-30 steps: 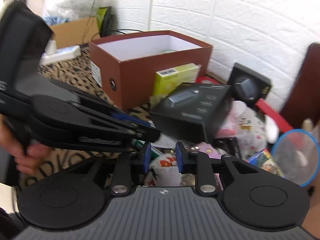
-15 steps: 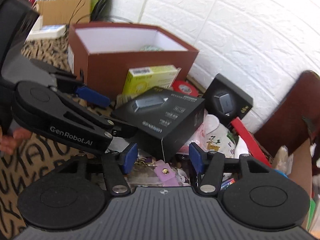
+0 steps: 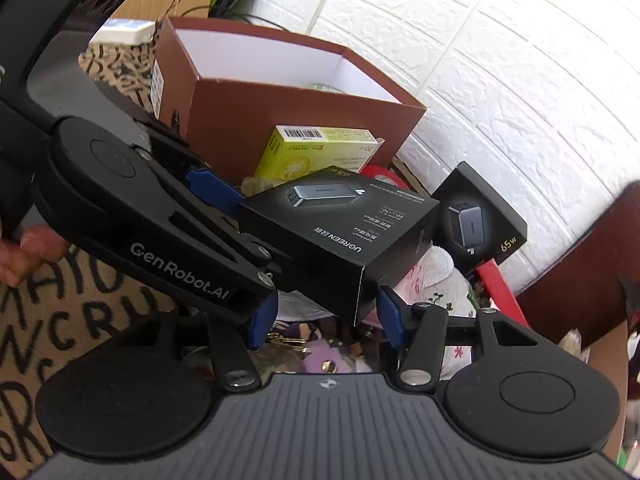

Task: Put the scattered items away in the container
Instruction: 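Grasp the black charger box with the left gripper and lift it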

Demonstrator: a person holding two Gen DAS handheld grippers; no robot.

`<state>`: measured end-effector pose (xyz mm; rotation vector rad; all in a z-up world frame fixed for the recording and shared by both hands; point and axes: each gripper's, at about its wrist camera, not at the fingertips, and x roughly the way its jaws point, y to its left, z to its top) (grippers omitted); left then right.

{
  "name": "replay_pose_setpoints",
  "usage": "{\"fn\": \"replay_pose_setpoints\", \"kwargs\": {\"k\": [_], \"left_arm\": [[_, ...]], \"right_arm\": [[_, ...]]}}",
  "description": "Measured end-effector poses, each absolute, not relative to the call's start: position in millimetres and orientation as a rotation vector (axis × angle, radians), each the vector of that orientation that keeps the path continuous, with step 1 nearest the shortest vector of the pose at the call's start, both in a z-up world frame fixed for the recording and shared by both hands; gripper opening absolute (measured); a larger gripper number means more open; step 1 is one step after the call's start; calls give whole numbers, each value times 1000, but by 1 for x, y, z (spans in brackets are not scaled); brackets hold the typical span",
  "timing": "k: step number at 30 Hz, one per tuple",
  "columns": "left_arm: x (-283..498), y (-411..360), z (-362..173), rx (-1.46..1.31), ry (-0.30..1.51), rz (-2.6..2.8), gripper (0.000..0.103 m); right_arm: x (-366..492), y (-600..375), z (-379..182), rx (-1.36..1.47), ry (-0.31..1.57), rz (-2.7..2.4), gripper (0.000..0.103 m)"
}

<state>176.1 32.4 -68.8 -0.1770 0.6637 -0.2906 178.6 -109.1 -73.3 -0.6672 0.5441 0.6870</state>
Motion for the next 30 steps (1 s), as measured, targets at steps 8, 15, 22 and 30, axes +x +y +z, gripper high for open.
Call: {"fn": "replay_pose_setpoints", "kwargs": {"k": [8, 15, 22, 30], "left_arm": [[116, 38, -46, -154, 680, -281, 71], [47, 50, -54, -135, 733, -229, 78], [35, 77, -81, -225, 838, -216, 83], [50, 82, -72, -192, 773, -289, 90]], "right_arm": [[128, -119, -55, -593, 542, 725, 60], [71, -113, -70, -500, 615, 797, 60], [60, -110, -83, -477, 679, 777, 59], [70, -107, -87, -523, 655, 773, 62]]}}
